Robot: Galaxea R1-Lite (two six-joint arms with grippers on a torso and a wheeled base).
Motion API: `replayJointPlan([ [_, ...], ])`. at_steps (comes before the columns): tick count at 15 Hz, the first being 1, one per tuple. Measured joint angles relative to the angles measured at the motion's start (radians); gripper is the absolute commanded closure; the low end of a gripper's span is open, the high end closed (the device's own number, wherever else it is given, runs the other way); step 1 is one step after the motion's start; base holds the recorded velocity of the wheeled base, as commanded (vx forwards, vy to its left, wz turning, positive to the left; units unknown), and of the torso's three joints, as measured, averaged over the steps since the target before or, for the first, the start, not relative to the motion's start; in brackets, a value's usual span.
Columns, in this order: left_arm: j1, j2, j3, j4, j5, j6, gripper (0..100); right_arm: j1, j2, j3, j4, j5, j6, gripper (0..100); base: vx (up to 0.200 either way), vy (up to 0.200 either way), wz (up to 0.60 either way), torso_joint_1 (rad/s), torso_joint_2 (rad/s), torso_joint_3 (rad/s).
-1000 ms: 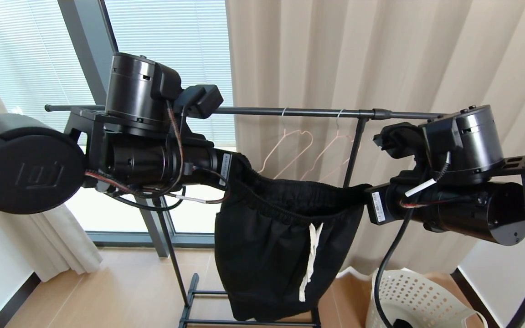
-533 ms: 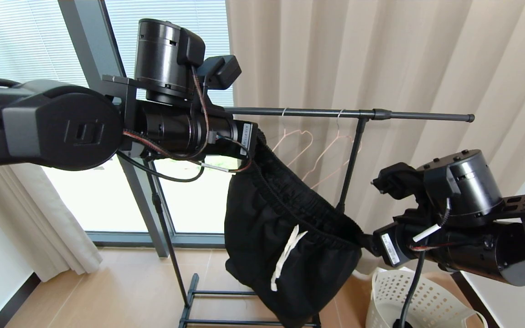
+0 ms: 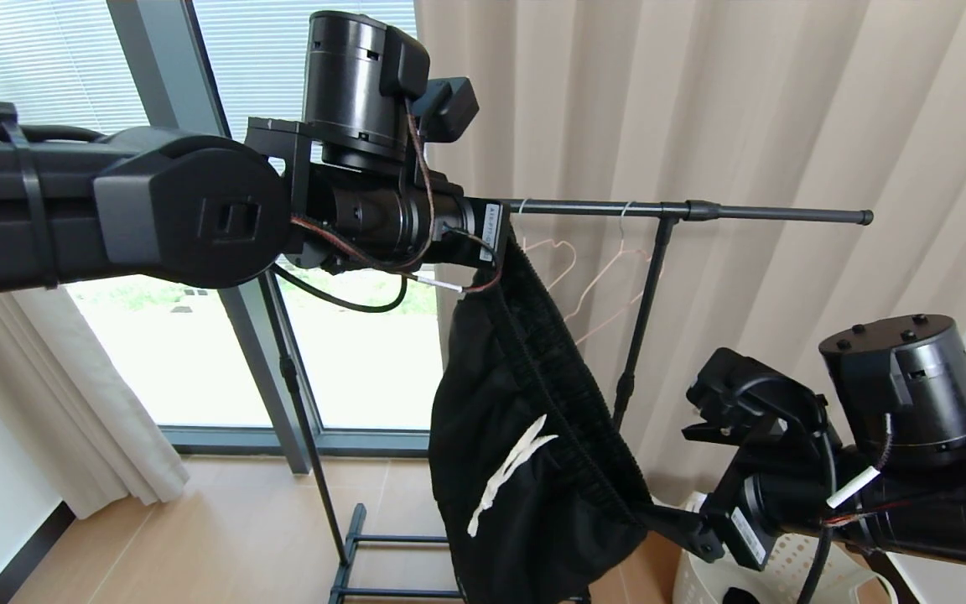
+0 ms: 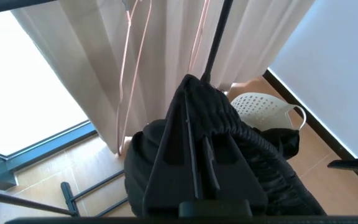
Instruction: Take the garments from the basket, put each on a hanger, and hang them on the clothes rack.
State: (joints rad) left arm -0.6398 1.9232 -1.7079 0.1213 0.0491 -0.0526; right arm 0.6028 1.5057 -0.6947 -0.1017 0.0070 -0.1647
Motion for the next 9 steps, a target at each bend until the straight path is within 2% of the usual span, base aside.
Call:
replayJointPlan([
  [3,0.000,0.007,-0.004,0.000,0.008,0.000,100,-0.003,-0.002,0.008,-0.081,0.062,-0.003,0,0.000,0.000,0.00,0.000,0.00,0.000],
  [4,-0.003,0.007,-0.004,0.000,0.008,0.000,100,-0.003,-0.003,0.010,-0.151,0.084,-0.003,0,0.000,0.000,0.00,0.000,0.00,0.000],
  [9,-0.020,-0.006,0.019,0.000,0.007,0.001,100,-0.004,0.014,0.001,-0.256,0.089,0.000,0,0.000,0.000,0.00,0.000,0.00,0.000],
])
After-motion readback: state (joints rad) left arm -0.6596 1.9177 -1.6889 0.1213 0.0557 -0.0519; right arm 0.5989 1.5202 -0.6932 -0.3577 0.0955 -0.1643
